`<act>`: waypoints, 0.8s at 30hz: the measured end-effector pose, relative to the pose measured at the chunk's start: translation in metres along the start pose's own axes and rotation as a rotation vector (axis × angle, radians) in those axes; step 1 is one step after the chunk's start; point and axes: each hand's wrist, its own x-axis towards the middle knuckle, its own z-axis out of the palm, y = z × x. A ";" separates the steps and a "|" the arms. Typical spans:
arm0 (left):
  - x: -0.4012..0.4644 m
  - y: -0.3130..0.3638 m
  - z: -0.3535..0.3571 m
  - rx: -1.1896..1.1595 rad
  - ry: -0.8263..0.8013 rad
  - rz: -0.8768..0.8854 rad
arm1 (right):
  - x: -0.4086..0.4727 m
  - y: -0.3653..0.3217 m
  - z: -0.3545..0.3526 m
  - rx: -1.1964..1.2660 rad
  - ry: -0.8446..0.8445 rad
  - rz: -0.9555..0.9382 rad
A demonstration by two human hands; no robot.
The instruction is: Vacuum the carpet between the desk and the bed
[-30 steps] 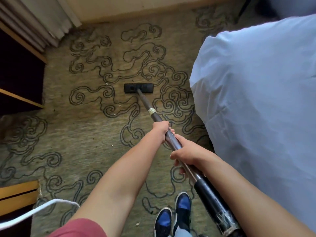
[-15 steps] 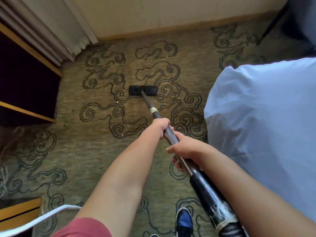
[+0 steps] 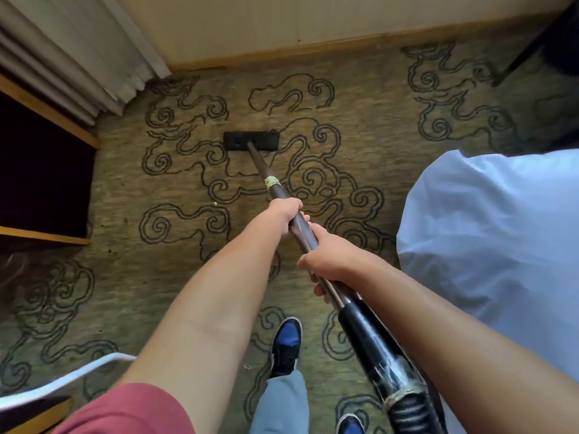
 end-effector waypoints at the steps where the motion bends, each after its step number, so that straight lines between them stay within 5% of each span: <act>1: 0.007 0.012 -0.010 -0.005 0.012 0.006 | 0.010 -0.013 0.004 0.006 0.000 0.000; 10: 0.025 0.021 -0.098 -0.062 0.078 -0.002 | 0.040 -0.073 0.084 -0.103 -0.052 0.020; 24: -0.069 -0.086 -0.125 -0.036 0.078 -0.135 | -0.076 -0.016 0.123 -0.231 -0.198 0.025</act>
